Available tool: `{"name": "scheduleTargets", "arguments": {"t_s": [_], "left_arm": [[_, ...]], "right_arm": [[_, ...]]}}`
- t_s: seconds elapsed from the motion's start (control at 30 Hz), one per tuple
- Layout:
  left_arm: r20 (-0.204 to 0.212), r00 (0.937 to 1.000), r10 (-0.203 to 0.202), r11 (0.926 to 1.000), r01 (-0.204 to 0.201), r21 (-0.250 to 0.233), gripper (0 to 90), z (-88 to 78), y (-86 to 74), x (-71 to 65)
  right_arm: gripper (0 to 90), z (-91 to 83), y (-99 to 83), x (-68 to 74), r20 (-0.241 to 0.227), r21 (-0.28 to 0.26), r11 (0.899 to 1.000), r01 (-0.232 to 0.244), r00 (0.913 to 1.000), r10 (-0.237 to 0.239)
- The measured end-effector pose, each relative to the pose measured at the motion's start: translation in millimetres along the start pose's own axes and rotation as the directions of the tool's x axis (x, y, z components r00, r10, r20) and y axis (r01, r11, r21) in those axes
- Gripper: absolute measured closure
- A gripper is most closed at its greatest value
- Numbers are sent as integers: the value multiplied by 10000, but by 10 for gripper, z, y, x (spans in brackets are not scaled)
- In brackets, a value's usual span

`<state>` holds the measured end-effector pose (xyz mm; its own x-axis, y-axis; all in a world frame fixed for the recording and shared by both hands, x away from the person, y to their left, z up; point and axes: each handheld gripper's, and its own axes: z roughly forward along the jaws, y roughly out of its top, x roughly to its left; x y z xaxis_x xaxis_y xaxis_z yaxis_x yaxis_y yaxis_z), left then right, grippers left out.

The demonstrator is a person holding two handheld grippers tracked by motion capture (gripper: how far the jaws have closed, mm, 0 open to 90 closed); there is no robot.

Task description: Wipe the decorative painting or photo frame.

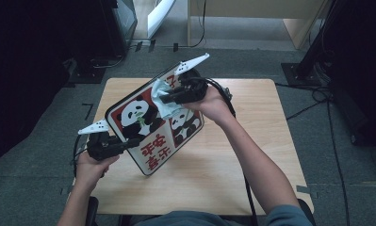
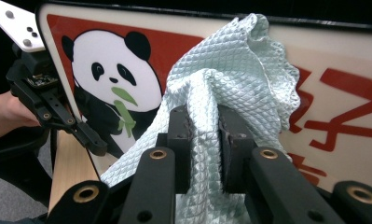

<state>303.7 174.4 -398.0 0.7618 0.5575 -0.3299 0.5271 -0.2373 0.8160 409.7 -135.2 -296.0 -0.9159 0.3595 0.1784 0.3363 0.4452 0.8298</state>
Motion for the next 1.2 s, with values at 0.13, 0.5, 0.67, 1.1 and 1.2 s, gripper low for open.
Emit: {"name": "scheduleTargets", "arguments": {"t_s": [0.13,0.5,0.67,1.1,1.2], "left_arm": [[16,10000,4,10000,-4,-3,771,0,-1,2],[-7,10000,28,10000,-28,-10,771,0,-2,0],[-16,10000,39,10000,-39,-9,771,0,-2,-2],[-4,10000,44,10000,-44,-12,770,0,-3,-2],[1,10000,43,10000,-43,-9,770,0,-3,-2]], "right_arm": [[780,27,-44,-12,-76,-43,10000,-36,10000,36],[780,80,-156,-17,-159,-17,9999,-162,9997,162],[780,101,-206,-21,-157,-2,9998,-180,9997,180],[779,143,-373,-47,-216,180,9993,-341,9992,344],[779,156,-402,-53,-244,186,9992,-346,9991,350]]}}
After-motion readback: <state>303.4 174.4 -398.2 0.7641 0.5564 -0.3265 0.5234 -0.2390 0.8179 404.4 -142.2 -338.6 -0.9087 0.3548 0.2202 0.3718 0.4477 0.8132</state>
